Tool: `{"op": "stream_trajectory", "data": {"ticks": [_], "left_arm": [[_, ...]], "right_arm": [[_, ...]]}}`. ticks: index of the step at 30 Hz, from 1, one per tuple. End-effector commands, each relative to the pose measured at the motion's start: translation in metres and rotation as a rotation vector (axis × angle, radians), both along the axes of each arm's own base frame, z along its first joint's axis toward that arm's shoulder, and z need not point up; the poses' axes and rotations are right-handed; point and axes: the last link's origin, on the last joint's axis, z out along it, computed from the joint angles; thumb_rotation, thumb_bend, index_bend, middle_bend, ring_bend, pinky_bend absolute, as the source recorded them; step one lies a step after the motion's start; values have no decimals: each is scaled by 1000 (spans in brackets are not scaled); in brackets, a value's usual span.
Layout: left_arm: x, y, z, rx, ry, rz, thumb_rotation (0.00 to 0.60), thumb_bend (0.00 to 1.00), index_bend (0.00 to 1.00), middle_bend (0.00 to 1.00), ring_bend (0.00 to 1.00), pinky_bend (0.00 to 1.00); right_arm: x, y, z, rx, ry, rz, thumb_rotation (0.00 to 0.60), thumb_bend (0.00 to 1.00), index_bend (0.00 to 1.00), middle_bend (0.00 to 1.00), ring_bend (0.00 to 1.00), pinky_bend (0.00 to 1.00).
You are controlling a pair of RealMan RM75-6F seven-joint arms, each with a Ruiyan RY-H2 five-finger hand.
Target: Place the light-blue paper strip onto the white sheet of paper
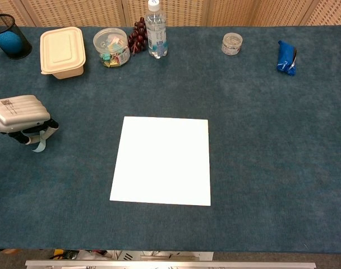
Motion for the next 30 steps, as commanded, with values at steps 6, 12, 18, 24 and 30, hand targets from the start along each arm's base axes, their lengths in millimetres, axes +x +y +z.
{"op": "stream_trajectory", "data": {"ticks": [6,12,18,24,30], "left_arm": [[1,1,2,7,-1,6,600,396,618,833,906,770],[3,4,11,57,-33,40,600,396,622,833,905,770],[13,5,21,148,-106,41,600,396,622,831,905,770],[24,3,22,183,-95,-23,600,397,619,830,904,770],[43,2,20,229,-117,-94,600,397,619,829,904,770]], "right_arm": [[-1,0,1,-3,-2,2,600,172,484,528,529,489],[1,-2,-1,4,-7,15,600,172,484,528,529,489],[2,-6,-5,23,-15,29,600,172,484,528,529,489],[3,-9,-7,33,-19,40,600,172,484,528,529,489],[3,-12,-9,46,-21,48,600,172,484,528,529,489]]}}
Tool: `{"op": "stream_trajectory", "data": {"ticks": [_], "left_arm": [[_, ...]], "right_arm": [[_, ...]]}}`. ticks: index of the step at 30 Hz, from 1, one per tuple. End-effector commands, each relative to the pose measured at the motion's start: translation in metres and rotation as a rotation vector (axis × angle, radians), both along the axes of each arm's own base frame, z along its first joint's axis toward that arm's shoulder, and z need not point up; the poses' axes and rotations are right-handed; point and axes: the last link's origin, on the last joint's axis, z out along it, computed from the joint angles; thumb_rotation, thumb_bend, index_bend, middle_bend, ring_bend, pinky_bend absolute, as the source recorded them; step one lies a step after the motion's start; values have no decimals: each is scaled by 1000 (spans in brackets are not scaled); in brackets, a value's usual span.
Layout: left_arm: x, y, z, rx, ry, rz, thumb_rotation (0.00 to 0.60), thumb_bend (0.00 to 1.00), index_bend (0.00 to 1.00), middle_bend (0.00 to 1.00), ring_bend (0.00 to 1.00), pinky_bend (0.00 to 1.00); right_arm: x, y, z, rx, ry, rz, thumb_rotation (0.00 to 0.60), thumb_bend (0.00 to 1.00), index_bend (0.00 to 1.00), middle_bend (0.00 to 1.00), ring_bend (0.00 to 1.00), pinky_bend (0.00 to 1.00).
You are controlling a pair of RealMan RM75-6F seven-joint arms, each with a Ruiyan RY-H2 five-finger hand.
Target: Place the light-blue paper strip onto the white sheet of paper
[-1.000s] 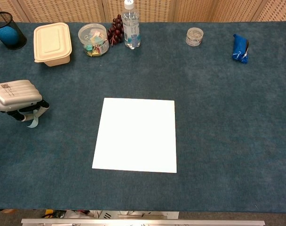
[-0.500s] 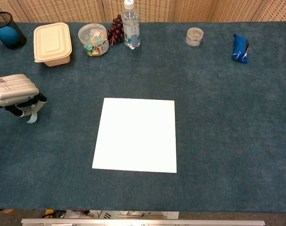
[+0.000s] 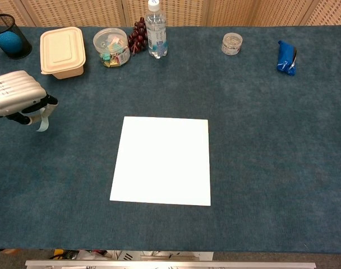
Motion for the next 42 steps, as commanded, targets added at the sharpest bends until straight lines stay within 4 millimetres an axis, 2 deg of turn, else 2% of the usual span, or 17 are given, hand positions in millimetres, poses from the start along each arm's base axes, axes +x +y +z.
{"op": "stream_trajectory", "data": {"ticks": [1,12,18,27,42], "left_arm": [[13,-1,-1,41,-29,-33,600,397,619,830,904,770],[62,-10,-18,36,-70,-134,600,397,615,829,904,770],[94,-15,-35,-3,-107,-177,600,397,613,828,904,770],[127,-15,-63,-57,-127,-253,600,397,612,828,904,770],[162,-16,-116,-98,-86,-281,600,397,605,828,905,770]], "right_arm": [[0,-1,0,3,0,3,600,172,484,528,529,489],[2,-7,-4,24,0,21,600,172,484,528,529,489],[5,-11,-3,31,5,33,600,172,484,528,529,489],[6,-12,-3,38,12,26,600,172,484,528,529,489],[6,-12,-4,40,17,21,600,172,484,528,529,489]]}}
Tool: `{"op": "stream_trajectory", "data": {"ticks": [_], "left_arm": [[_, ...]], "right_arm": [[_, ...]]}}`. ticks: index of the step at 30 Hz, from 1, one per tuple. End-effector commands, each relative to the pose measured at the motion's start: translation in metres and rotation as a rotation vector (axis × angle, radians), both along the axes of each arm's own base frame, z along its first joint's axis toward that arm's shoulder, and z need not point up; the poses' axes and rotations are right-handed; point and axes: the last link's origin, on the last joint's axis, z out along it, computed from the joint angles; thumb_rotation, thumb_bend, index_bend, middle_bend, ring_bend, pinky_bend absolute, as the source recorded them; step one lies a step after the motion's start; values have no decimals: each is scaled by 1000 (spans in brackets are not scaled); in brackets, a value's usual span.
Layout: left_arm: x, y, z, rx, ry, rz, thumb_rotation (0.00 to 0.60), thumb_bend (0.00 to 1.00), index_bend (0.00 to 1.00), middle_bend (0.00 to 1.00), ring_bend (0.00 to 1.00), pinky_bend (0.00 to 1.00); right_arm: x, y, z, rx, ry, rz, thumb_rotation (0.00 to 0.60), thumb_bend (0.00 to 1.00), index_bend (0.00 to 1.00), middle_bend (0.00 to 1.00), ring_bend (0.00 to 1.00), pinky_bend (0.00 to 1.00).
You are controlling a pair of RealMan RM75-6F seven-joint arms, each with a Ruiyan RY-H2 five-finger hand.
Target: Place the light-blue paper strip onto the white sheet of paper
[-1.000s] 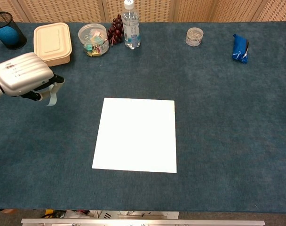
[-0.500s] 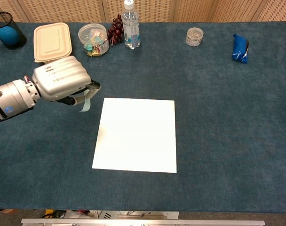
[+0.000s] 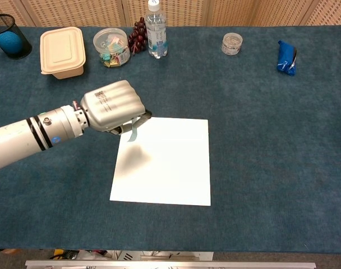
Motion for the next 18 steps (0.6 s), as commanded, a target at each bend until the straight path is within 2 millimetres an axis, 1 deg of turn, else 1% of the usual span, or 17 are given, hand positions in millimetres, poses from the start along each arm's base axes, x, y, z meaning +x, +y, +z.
{"op": "stream_trajectory", "data": {"ticks": [1,6,10,13,18], "left_arm": [[8,0,-11,-12,20,-1,600,397,604,828,905,770],[13,0,-22,-21,57,6,600,397,583,826,905,769],[15,2,-26,-18,81,16,600,397,553,824,905,770],[15,2,-30,-14,102,23,600,397,510,822,905,770],[16,3,-34,-8,146,30,600,397,483,819,905,770]], "right_arm": [[-1,0,0,-2,1,-5,600,172,484,528,529,489],[-3,1,2,-7,1,-10,600,172,484,528,529,489],[-5,2,4,-12,1,-15,600,172,484,528,529,489],[-7,3,4,-13,-3,-19,600,172,484,528,529,489],[-9,4,4,-16,-7,-21,600,172,484,528,529,489]]}}
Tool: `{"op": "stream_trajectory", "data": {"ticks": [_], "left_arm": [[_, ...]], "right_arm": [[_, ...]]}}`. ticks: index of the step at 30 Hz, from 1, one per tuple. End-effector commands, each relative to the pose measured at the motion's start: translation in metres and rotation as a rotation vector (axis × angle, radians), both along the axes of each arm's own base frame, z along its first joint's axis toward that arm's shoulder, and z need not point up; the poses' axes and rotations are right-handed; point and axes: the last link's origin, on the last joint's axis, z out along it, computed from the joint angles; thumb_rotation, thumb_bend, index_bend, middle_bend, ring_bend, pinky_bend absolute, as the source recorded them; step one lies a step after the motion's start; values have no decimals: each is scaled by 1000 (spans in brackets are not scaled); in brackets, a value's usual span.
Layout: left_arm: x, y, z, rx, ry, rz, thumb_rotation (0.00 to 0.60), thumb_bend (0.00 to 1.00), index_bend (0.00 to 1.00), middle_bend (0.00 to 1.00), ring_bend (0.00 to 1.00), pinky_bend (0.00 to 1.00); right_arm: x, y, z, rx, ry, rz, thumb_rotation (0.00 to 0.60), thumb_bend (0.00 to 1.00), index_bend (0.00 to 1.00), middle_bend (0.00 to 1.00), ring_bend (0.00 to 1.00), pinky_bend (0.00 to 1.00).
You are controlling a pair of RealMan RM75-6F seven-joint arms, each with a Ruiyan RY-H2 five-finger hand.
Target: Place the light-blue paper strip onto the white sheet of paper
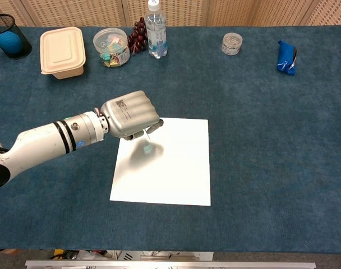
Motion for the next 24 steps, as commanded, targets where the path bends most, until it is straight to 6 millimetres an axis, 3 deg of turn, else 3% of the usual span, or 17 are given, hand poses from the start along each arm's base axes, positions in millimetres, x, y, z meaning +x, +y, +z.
{"op": "stream_trajectory", "data": {"ticks": [1,13,24], "left_arm": [[2,-1,-3,-3,20,10,600,397,477,819,905,770],[8,-4,0,8,32,28,600,396,352,812,901,770],[8,-6,12,36,27,34,600,395,319,806,893,770]], "right_arm": [[-1,1,1,-3,1,-2,600,172,484,528,529,489],[-4,4,5,-14,-2,-10,600,172,484,528,529,489],[-6,3,5,-16,-7,-9,600,172,484,528,529,489]]}}
